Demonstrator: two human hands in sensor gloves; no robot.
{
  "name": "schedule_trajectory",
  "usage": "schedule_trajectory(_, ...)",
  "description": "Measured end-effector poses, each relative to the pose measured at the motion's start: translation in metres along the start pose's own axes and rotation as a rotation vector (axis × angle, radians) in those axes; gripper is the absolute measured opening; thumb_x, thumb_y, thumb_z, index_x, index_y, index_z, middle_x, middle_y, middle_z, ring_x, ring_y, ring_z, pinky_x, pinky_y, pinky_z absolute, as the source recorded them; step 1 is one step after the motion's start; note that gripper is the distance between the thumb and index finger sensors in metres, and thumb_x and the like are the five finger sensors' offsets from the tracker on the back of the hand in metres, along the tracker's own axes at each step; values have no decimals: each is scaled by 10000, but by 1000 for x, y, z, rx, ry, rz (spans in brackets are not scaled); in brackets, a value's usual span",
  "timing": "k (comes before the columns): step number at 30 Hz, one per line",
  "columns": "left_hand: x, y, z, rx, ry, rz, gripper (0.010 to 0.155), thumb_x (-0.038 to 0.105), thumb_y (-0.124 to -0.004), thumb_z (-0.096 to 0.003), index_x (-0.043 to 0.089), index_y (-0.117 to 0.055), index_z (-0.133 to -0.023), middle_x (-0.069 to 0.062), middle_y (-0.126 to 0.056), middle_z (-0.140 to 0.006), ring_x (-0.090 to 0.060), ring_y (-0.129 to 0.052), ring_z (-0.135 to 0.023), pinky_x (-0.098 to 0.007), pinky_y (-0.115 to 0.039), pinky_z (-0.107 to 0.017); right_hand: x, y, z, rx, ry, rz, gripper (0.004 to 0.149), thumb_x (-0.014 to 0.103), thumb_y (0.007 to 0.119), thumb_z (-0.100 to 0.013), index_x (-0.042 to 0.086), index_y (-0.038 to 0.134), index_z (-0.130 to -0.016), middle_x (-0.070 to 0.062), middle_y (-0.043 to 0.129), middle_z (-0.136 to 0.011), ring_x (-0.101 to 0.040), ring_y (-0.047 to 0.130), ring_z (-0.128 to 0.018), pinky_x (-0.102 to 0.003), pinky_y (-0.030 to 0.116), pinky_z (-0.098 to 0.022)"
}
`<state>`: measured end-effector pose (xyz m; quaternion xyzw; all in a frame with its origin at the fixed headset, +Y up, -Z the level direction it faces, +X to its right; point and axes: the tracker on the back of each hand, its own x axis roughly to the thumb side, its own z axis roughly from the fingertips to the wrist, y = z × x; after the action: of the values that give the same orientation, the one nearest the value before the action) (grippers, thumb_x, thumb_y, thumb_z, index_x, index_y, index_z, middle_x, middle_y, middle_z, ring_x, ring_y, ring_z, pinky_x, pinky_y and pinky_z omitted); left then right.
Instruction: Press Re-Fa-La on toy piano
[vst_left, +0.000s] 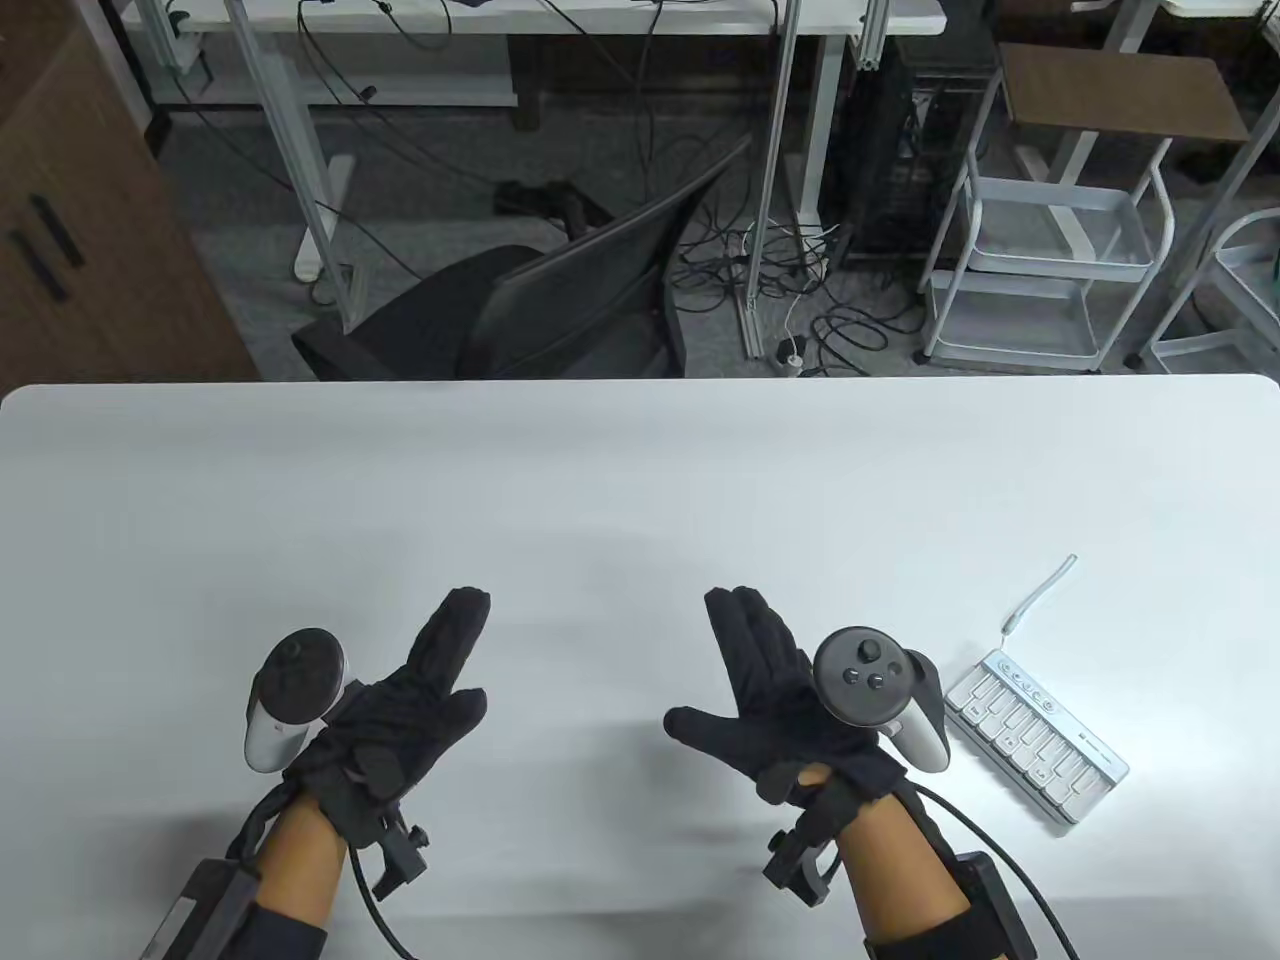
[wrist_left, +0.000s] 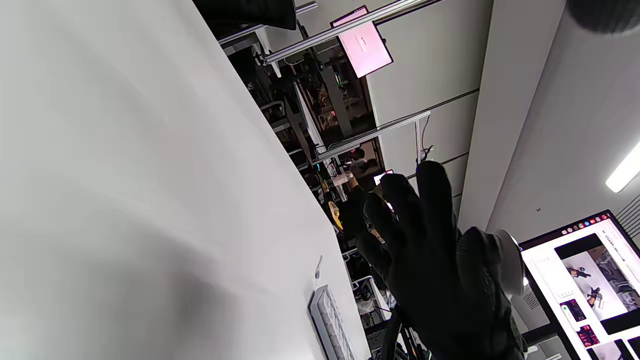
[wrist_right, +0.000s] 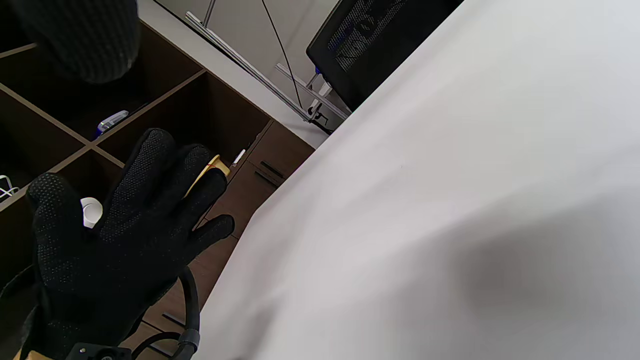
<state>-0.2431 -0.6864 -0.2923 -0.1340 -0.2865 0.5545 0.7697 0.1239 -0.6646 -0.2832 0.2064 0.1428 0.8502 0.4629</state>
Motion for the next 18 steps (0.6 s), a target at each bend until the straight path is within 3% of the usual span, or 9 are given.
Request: schedule_trajectory(18,1,0,-1,-4,-9,-3,930,819,-636,-474,365,-168,-1137,-27,-12,-1174,-400,35,-1099,-711,-77,-627,-3,3,-1,21,22,5,1005,705,836,-443,383,104,-1051,-59,17,-1117,-459,65,-1076,-702,128,-668)
